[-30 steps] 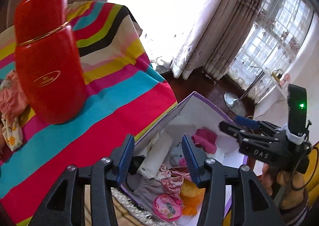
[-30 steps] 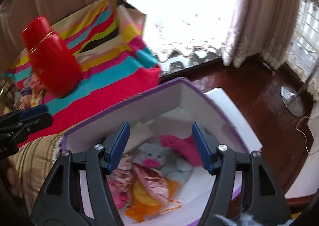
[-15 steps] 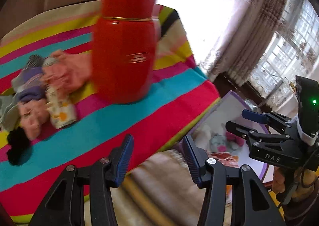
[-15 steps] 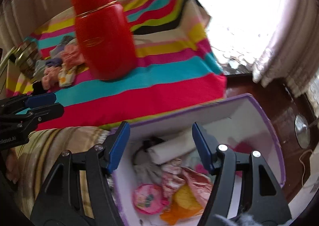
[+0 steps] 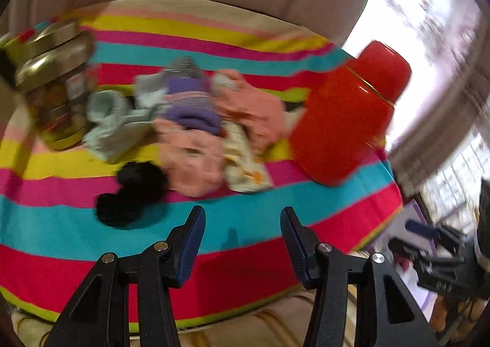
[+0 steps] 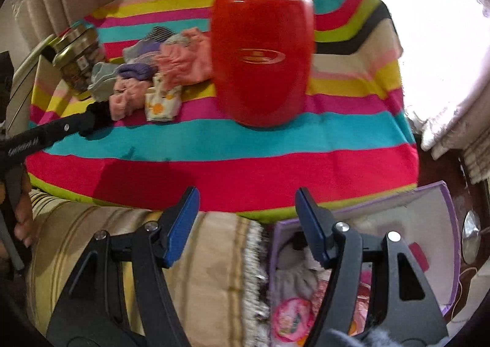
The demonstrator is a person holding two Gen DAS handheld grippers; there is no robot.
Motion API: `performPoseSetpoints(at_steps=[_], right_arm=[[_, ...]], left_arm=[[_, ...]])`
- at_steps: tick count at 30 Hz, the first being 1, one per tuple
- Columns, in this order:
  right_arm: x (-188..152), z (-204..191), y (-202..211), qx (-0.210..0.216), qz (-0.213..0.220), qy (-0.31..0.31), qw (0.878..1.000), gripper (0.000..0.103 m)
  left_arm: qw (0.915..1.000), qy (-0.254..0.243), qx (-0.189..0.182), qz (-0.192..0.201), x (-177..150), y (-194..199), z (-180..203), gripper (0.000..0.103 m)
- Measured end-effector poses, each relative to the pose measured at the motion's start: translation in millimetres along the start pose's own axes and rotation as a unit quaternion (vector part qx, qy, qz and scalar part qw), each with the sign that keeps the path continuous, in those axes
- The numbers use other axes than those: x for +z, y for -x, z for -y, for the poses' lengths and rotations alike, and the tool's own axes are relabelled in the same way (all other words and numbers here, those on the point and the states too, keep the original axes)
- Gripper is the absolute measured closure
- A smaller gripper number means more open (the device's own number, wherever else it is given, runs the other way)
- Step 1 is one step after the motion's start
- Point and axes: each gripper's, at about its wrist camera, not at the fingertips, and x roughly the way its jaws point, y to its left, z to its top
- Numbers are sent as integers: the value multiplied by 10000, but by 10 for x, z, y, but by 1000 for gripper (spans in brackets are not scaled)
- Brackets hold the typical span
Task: Organize soft objects
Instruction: 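Move both open tools back to the pile of clothes, then grasp the black scrunchie with the left tool while the right tool grasps the light blue sock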
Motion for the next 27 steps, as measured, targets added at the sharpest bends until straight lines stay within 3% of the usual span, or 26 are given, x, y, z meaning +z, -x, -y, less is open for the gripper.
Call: performPoseSetpoints(at_steps=[5,10,20,27], right_arm=[[163,-291,-35,110,82,300,9995,35],[302,-499,-103,266,104,452,9986,35],[640,-913,-263,490,180,727,9960,35],[889,-1206,-400,615,201,965,9932,35]], left_arm=[[9979,537,345,118,67,-1,-419,51],[9945,974,377,-59,66,-134,-766,51],[9921,1165,336,-335,65,-431,-983,51],[9943,992,168,-348,131,-564,-970,51]])
